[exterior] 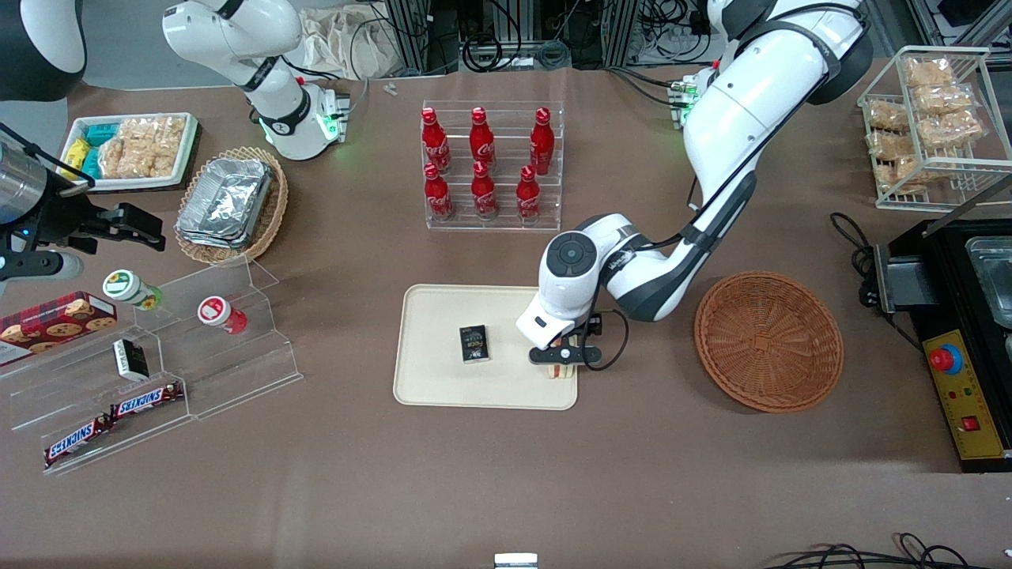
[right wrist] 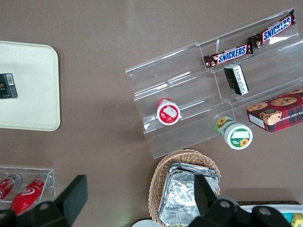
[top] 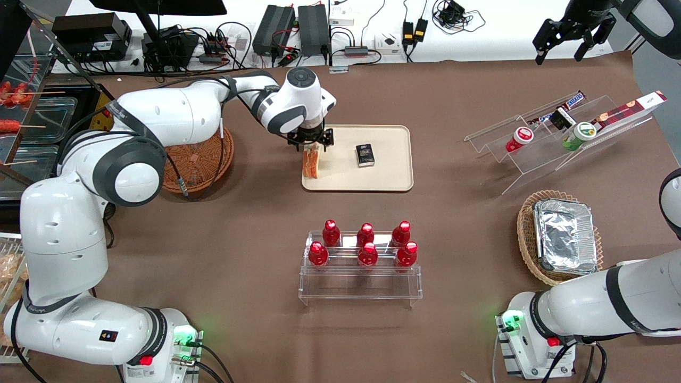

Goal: Place sandwich from basket to tray

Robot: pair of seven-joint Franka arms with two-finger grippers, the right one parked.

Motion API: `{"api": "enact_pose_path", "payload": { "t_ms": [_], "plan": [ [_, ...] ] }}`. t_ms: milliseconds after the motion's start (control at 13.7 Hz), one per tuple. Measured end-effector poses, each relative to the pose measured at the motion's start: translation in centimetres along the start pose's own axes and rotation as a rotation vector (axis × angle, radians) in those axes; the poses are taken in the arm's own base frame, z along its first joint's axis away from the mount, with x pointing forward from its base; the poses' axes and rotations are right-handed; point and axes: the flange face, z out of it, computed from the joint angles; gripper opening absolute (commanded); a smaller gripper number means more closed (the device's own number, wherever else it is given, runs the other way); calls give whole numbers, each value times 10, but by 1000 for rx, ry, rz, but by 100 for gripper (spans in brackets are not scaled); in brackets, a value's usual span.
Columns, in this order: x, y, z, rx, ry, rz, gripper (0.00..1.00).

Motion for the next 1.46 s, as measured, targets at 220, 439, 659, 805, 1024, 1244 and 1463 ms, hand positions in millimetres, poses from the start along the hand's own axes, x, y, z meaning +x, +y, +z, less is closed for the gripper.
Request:
{"api": "enact_pose_path", "payload": {
  "t_ms": [220, 439, 659, 805, 1024, 1244, 1463],
  "plan": [
    [25, -17, -61, -18, 19, -83, 100],
    [34, -49, -132, -7, -54, -93, 100],
    [32, -99, -206, 14, -170, -31, 100],
    [31, -136, -250, 39, -197, -15, 100],
    [28, -202, -305, 55, -239, -4, 100],
    [21, -287, -359, 52, -257, 2, 100],
    [5, -365, -404, 29, -236, -27, 100]
  ]
}}
